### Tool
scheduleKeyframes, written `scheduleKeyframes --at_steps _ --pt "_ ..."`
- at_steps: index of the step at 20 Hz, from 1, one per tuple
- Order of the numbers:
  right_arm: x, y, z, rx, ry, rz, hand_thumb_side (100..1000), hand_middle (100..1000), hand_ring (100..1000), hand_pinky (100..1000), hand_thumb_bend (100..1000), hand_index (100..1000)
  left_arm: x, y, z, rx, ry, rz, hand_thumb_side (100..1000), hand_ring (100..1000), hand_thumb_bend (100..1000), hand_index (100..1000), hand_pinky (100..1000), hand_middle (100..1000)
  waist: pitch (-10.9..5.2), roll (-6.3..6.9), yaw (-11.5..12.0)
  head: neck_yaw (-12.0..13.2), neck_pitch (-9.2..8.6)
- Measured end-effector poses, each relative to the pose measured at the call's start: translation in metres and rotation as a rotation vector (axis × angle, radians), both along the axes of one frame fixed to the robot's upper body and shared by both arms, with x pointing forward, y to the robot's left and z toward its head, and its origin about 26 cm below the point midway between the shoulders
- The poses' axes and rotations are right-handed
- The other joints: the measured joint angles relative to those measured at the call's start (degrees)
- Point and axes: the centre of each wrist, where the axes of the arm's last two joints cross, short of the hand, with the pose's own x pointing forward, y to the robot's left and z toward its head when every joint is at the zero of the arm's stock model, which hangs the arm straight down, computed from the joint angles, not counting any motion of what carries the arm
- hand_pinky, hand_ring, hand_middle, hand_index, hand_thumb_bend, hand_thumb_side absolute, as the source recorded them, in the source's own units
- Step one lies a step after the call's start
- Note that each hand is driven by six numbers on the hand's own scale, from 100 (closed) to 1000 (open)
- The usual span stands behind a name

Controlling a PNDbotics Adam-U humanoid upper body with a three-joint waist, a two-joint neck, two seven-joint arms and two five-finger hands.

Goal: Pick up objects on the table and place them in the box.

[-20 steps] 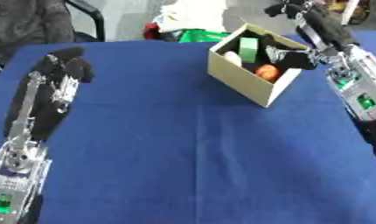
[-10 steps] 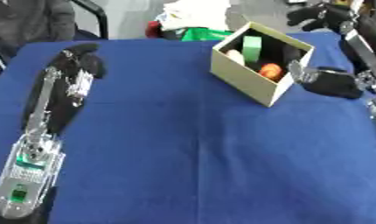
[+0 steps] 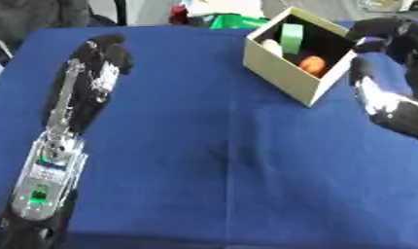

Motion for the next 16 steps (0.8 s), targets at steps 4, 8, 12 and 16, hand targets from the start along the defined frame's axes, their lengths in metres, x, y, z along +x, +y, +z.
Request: scheduleKeyframes --at_steps 4,8,12,16 --pt "-0.002 0.003 -0.007 0.038 0.02 0.023 415 694 830 735 100 807 0.0 -0.001 -0.003 0.005 0.01 -0.015 722 613 240 778 633 573 0.24 0.15 -0.7 0.3 0.27" --pt "-0.004 0.007 -0.012 0.065 0.034 0.035 423 699 831 736 100 806 -0.001 -0.003 -0.006 0.011 0.022 -0.032 723 615 239 778 633 575 0.28 0.36 -1.0 0.3 0.42" --pt "-0.005 0.007 -0.016 0.078 0.046 0.034 430 700 833 737 100 805 -0.001 -0.004 -0.007 0.011 0.026 -0.041 723 618 239 778 633 578 0.28 0.42 -1.3 0.2 0.43" --pt "-0.005 0.007 -0.018 0.083 0.051 0.036 437 700 834 738 100 803 -0.001 -0.004 -0.01 0.008 0.037 -0.042 724 615 238 777 633 576 0.27 0.42 -1.5 0.0 0.43"
